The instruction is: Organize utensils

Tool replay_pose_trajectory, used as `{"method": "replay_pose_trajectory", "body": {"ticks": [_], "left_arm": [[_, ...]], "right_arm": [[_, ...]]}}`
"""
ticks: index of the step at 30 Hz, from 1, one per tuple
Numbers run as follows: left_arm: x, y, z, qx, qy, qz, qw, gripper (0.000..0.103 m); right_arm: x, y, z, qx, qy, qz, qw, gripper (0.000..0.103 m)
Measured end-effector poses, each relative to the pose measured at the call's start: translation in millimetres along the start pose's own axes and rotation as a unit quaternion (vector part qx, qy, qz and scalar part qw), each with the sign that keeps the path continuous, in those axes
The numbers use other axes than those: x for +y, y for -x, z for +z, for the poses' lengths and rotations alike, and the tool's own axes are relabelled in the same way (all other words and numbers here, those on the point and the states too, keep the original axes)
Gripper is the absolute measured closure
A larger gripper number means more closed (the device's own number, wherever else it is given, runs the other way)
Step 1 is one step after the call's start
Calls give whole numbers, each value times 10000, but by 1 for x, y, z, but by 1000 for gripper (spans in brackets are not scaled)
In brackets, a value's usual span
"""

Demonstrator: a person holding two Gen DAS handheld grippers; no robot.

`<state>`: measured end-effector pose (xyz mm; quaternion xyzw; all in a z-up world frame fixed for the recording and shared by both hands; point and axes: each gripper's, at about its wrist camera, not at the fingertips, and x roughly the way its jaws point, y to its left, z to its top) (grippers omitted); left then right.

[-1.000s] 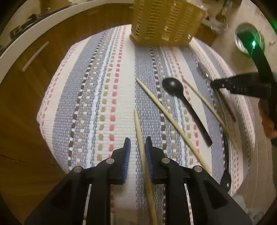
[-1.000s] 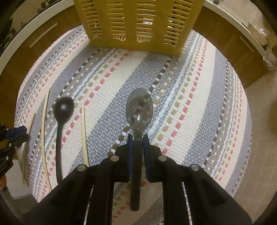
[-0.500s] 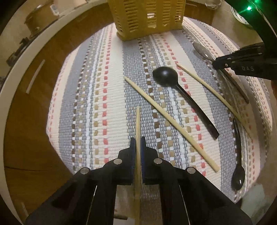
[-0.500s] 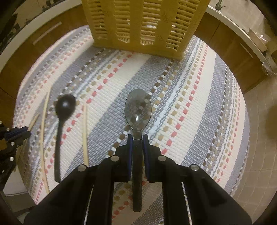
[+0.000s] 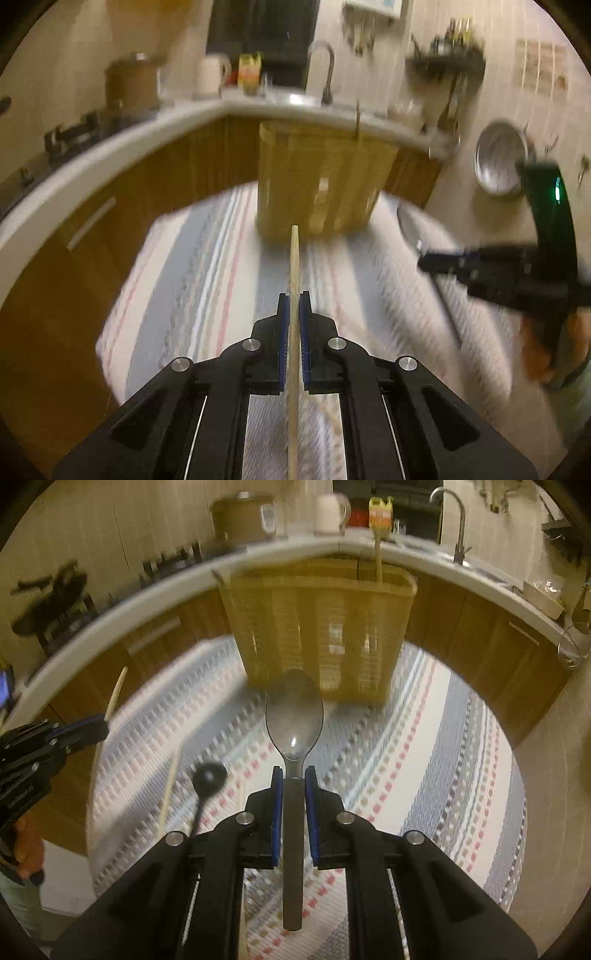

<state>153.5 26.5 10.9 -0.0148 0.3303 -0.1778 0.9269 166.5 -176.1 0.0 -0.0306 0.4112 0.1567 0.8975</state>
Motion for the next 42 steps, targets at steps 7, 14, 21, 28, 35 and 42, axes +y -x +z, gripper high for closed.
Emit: {"method": "replay_pose_trajectory", "body": {"ticks": [7,14,21,28,35,42], "left_arm": [[-10,15,47,-1354,240,-220,9903,100],[-20,19,94,-2607,389,-567,9630,100],[-16,-1,138,-3169,549,-588,9450,100],[7,-37,168,-3255,823,-544,9404,100],[33,-63,180,-3239,1041,-558,9387,100],[36,-83,179,-3206,991,-426,9411,100]], "right_arm": [[-4,36,25,-979,-50,-44,9952,93],[-12,59,53,-2107,-98,-239,9772,93],[-40,51,99,-2551,-342,-65,9663,93],[-59,34,141,-2949,-362,-165,9547,93],[-82,4,164,-3116,-539,-293,9482,93],[-96,-25,163,-3027,-577,-276,9509,93]]}}
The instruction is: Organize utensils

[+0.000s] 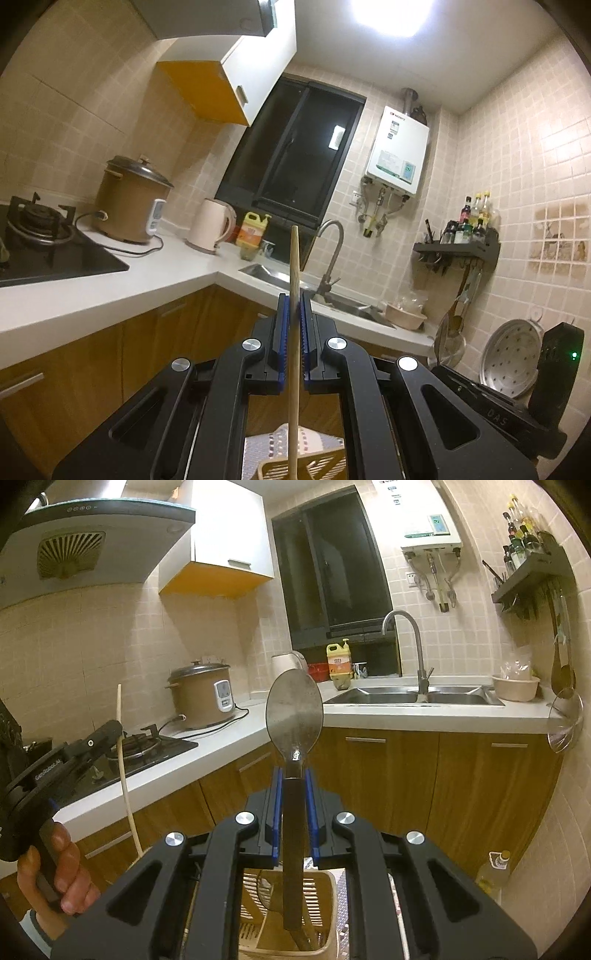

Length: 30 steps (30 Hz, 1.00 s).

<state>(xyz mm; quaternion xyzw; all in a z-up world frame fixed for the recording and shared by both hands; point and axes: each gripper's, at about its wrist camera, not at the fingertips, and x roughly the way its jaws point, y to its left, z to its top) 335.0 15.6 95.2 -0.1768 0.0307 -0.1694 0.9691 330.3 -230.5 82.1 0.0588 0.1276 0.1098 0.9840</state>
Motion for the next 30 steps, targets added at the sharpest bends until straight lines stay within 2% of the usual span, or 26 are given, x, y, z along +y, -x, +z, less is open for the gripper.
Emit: {"method": "replay_pose_trajectory", "body": {"ticks": [6,15,25,28,30], "left_arm": [[2,-8,-13,68,-46,67,9999,100],[-1,-4,-27,143,-324,142,9993,99],[2,10,-28,394,-430,26,9983,98],[0,20,-26,428,-472,41,9980,87],[2,29,-24,444,-435,39,9981,82]], "right_arm": [[4,-7,-18,31,224,-97,9997,93],[9,-3,-31,-25,438,-19,9990,93],[8,9,-43,339,567,22,9978,92],[6,16,-46,537,515,23,9972,87],[6,22,-47,601,494,37,9970,77]]}}
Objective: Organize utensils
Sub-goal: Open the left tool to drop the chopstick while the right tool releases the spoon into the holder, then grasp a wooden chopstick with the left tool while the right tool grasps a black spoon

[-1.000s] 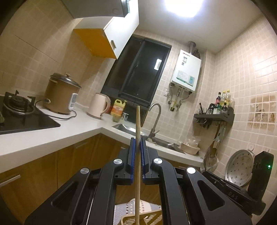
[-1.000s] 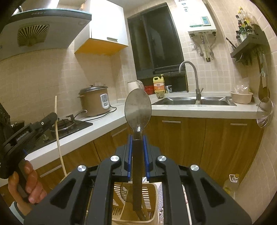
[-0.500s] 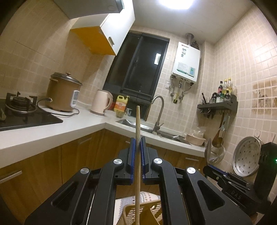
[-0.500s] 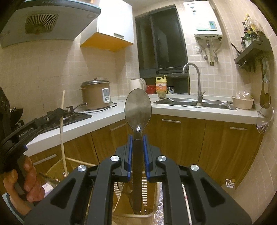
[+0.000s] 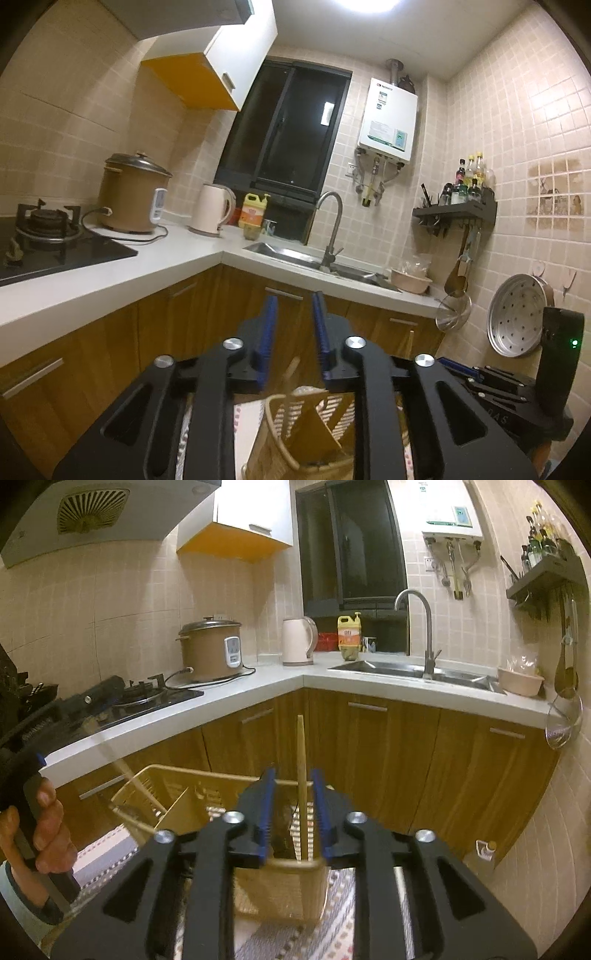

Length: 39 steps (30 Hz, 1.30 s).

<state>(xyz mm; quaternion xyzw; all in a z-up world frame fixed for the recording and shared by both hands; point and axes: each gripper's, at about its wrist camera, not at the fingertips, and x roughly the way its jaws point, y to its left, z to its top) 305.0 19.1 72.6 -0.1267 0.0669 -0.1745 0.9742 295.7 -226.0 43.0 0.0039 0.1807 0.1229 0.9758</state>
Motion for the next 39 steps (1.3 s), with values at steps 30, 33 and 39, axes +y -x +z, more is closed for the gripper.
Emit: {"method": "replay_pose_trajectory", "body": {"ticks": [30,33,39], "left_arm": [[15,103,-111,3760,497,230,9250,79],[25,103,-138,4096,666,260,9095,79],[29,100,-165,4399,621,369,8951,79]], "right_arm": [[66,53,-105,3662,-812,962,9220,76],[77,51,-124,3848,-872,1120,9120,76],[98,59,-153,4136,-903,1302,8966,76]]}}
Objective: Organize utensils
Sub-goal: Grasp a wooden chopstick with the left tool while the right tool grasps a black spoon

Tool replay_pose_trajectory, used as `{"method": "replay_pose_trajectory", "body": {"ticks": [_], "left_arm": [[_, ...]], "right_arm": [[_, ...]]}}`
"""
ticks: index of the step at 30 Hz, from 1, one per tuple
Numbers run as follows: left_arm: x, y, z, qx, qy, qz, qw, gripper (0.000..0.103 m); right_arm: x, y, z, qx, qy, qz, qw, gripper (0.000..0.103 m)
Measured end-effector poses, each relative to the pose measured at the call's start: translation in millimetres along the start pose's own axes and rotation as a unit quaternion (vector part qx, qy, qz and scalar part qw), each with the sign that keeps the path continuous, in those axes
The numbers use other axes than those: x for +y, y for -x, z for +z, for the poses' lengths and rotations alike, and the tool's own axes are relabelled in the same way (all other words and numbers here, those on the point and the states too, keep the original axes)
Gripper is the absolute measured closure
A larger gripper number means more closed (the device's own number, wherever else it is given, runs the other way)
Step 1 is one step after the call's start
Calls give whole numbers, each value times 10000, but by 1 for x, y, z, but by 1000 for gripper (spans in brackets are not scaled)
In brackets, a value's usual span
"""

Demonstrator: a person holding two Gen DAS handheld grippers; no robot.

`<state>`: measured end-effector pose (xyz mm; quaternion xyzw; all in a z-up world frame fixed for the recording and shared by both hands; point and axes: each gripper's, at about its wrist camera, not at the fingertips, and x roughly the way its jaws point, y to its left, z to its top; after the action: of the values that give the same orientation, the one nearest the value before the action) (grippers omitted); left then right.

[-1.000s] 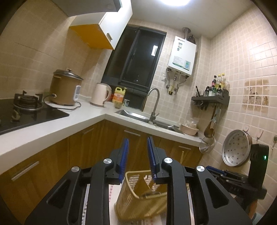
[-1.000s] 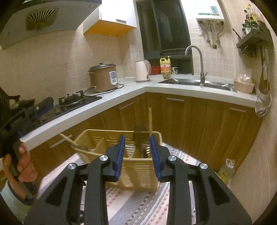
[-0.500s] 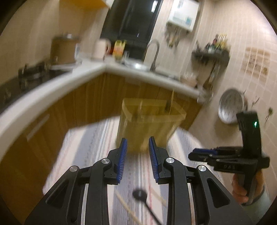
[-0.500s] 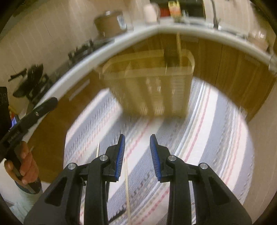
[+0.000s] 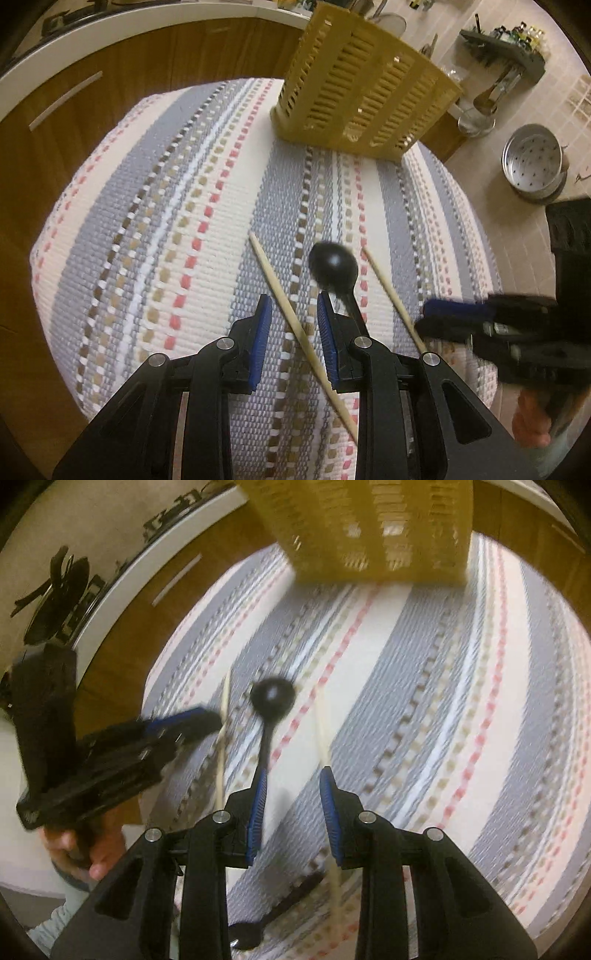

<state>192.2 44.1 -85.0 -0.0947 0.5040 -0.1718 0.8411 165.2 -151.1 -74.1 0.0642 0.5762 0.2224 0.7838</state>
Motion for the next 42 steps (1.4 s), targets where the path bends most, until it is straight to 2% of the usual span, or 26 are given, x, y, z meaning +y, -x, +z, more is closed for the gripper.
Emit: {"method": "replay_pose_trajectory", "body": {"ticks": [4,8,15,18,23,26,27,28,29,33,35,37,40,42], "left_arm": [[-9,-5,0,27,-212,217,9995,79],[-18,-6,0,-18,-375,364,9986,79],[-28,-6,-3,-23,-577,473,9972,79],[-33,-6,-7,-51,-717,556,9959,79],[-42,-7,-15,-141,-983,768,9921,79],[-47,-7,-18,-182,-1145,928,9889,79],[-48,-7,-19,-187,-1213,999,9874,83],[-48,-7,-19,-189,-1252,1046,9864,86],[-48,-7,-20,-198,-1293,1124,9850,91],[-43,-3,-21,-199,-1278,1073,9858,98],[-37,1,-20,-202,-1192,929,9883,99],[-31,2,-19,-202,-1103,736,9910,99],[-24,10,-19,-320,-961,472,9937,99],[-22,12,-17,-296,-873,487,9946,99]], "right_arm": [[7,0,-34,319,60,7,9995,76],[8,4,-63,484,-22,-180,9987,76],[5,2,-85,593,-374,-114,9975,76],[15,-3,-83,515,-352,-386,9973,76],[44,-11,-91,228,63,-1168,9929,76],[57,-15,-98,63,408,-1684,9848,87],[59,-16,-99,36,459,-1717,9841,89],[60,-16,-101,0,501,-1737,9835,91],[60,-17,-103,-2,527,-1743,9833,97],[53,-8,-111,-83,595,-1560,9859,97],[50,-2,-111,-183,510,-1249,9907,97],[47,10,-108,-361,452,-1109,9921,97],[45,27,-95,-726,370,-1068,9909,97],[35,39,-84,-876,267,-1104,9897,97]]}}
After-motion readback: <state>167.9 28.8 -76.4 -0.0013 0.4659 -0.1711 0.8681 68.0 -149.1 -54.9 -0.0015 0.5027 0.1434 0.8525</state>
